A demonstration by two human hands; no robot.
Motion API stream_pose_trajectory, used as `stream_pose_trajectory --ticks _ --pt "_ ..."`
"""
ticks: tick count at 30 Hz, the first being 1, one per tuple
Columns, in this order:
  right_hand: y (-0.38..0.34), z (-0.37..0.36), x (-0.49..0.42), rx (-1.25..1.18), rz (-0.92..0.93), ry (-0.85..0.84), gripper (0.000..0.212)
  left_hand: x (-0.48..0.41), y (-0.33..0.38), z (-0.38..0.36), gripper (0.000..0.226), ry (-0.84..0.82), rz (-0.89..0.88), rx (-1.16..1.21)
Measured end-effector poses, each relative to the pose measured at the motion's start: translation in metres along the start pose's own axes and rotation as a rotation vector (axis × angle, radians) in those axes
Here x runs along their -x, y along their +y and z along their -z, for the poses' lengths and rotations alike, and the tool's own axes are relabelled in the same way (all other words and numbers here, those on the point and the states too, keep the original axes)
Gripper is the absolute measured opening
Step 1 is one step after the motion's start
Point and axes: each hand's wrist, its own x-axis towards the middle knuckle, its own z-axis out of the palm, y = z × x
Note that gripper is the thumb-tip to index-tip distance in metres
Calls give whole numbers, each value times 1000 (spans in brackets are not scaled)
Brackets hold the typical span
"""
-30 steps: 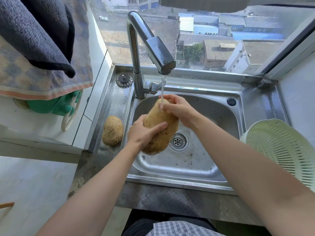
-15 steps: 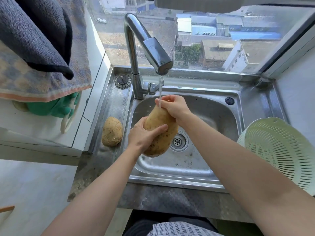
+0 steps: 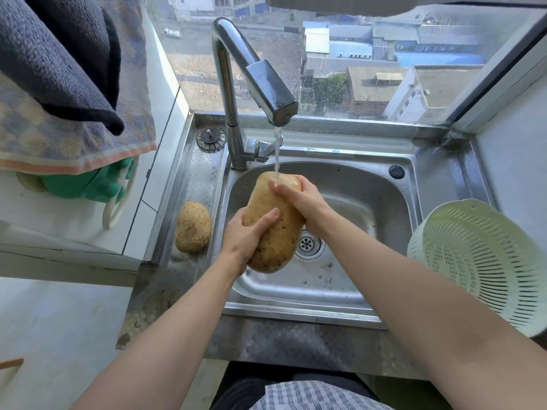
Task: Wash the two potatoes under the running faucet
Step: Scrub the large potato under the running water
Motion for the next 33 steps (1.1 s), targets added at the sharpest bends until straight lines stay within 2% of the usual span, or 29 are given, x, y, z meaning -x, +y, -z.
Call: stream_pose_trajectory --ticks 2,4,8,10,13,15,17,20,21,26,27,31,33 --pt "-7 -11 -2 11 3 171 45 1 -1 -4 85 1 10 26" --pt "-11 -14 -5 -11 -25 249 46 1 -2 -6 84 -10 11 36" --pt "-16 -4 -3 8 -25 110 34 1 -2 -4 75 -12 -33 -3" --pt "-14 -3 -3 56 -22 59 35 -1 -3 0 75 -6 -65 -53" --pt "-8 -11 -1 32 14 184 37 -2 -5 2 84 -22 -54 -87" --pt "-8 -14 0 37 39 266 39 -2 -6 0 79 -43 -37 -95" --pt "-9 -10 0 59 67 202 40 -3 -8 1 78 -47 -29 -93" --pt "-5 4 2 91 36 -72 40 -4 -8 6 76 -33 -27 -68" --pt "-3 5 3 97 29 -100 44 -5 -8 7 75 -37 -32 -72" --pt "-8 -10 7 43 64 136 46 -6 -5 6 73 -64 -40 -80" --pt "-9 -8 6 56 63 95 43 -7 -6 7 71 -68 -29 -67" --pt "-8 16 7 17 57 -284 39 -4 -9 16 68 -107 -2 -6" --pt "-8 12 9 30 64 -265 38 -4 -8 16 72 -122 -7 -15"
